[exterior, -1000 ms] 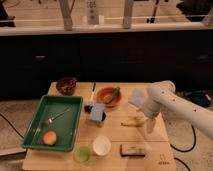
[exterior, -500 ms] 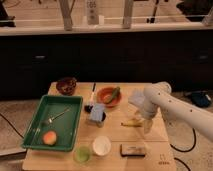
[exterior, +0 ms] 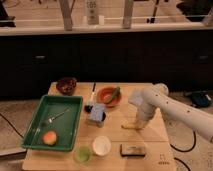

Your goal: Place banana in table surface

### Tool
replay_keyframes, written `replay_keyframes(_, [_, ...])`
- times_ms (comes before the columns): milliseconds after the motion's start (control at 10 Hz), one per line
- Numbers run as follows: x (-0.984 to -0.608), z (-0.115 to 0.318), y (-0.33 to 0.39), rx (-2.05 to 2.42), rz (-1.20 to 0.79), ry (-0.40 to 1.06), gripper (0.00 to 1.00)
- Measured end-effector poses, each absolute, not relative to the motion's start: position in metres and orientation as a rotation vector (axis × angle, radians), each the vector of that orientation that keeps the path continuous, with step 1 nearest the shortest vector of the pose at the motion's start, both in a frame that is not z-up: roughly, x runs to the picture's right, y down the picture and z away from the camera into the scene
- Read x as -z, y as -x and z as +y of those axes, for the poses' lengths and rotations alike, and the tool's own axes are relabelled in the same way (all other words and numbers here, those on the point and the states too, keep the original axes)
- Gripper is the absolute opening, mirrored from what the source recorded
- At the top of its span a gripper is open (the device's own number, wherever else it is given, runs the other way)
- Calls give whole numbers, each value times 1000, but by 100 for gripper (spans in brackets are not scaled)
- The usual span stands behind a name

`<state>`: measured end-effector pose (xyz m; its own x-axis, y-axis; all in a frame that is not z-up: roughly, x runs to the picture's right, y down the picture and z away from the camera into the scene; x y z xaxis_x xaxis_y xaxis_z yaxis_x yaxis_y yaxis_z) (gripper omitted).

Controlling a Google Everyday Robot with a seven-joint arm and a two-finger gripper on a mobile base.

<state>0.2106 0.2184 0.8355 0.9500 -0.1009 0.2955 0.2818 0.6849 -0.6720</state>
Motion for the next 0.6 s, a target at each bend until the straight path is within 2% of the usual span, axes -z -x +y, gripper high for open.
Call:
replay_keyframes(100, [-837,218,-209,218,-247,786,0])
replay_keyframes(600, [-831,211,-206,235,-251,772,0])
